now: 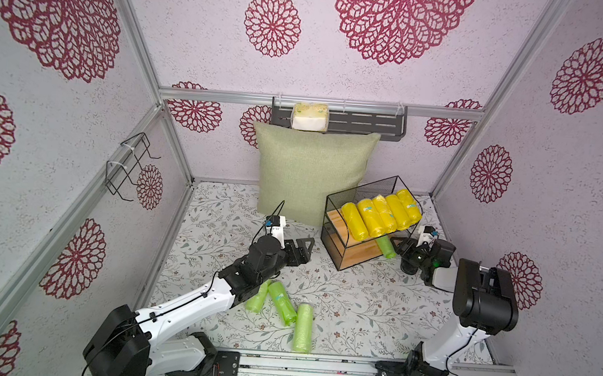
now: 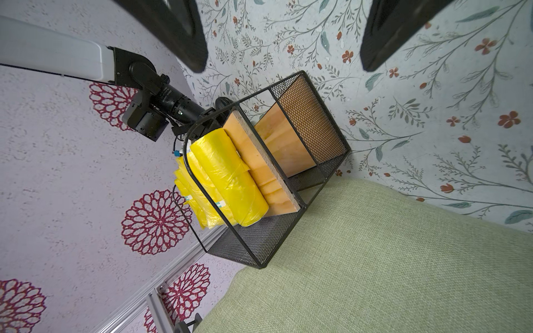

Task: Sort the rolls of trash bags by color and place them on the shelf
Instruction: Place the roll of trash bags on the shelf.

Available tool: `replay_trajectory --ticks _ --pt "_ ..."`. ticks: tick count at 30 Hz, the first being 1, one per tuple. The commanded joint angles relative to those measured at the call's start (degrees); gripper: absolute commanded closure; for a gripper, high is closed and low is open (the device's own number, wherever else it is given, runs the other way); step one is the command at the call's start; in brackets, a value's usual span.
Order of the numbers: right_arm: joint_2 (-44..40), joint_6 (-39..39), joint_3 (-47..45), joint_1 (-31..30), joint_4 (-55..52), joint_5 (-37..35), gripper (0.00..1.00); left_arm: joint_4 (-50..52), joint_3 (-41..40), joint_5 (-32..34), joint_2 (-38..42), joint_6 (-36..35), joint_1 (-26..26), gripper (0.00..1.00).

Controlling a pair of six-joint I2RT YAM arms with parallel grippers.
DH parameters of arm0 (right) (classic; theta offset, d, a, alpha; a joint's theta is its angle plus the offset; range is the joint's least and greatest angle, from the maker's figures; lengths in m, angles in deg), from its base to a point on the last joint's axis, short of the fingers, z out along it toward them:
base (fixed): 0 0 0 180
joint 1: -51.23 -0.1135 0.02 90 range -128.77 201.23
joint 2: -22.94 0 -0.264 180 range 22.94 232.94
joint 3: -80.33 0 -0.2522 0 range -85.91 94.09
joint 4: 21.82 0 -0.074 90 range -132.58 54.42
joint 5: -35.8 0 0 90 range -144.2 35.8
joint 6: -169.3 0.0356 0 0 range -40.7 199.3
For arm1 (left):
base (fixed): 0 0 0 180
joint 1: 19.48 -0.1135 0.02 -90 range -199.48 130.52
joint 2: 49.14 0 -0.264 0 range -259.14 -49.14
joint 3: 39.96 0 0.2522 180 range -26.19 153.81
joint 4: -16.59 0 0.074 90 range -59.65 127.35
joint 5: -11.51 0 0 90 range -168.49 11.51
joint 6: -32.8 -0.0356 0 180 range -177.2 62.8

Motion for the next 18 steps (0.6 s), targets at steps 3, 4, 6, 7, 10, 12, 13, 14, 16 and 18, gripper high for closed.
replay_trajectory --ticks 3,4,6,7,10,12,13,14,16,18 --pt "-7.7 0.6 -1.6 1.1 -0.2 -0.7 0.39 -0.4 -0.1 -0.2 0.9 0.3 -0.5 0.12" --pt "-9.2 0.5 -2.2 1.1 -0.8 -0.7 0.39 -0.3 -0.1 -0.2 0.8 0.3 -0.5 0.12" --pt "-12.5 1.0 -4.1 1.1 -1.4 -0.7 0.38 -0.2 0.1 -0.6 0.6 -0.2 -0.5 0.12" --pt "-14.2 1.2 -5.3 0.9 -1.6 -0.8 0.38 0.0 0.3 -0.9 0.3 -0.5 -0.5 0.12" --pt "-21.1 1.8 -10.1 -0.4 -4.3 -2.0 0.38 2.9 1.8 -2.1 -0.7 -1.8 -0.5 0.12" --pt "-26.5 2.0 -13.9 -3.0 -6.1 -4.2 0.38 4.2 2.4 -2.9 -1.4 -2.5 -0.5 0.12" --pt "-28.4 2.1 -15.3 -4.1 -7.2 -4.9 0.38 4.4 2.5 -3.0 -1.7 -2.7 -0.5 0.12" --pt "-30.6 2.4 -16.7 -5.2 -8.4 -5.8 0.39 4.5 2.5 -3.2 -2.0 -3.0 -0.5 0.12" --pt "-34.5 4.2 -20.1 -6.8 -8.2 -7.6 0.40 4.6 2.5 -3.4 -2.6 -3.2 -0.5 0.12" --pt "-36.9 7.2 -23.8 -8.7 -5.3 -8.2 0.43 4.6 2.5 -3.8 -3.1 -3.2 -0.5 0.12"
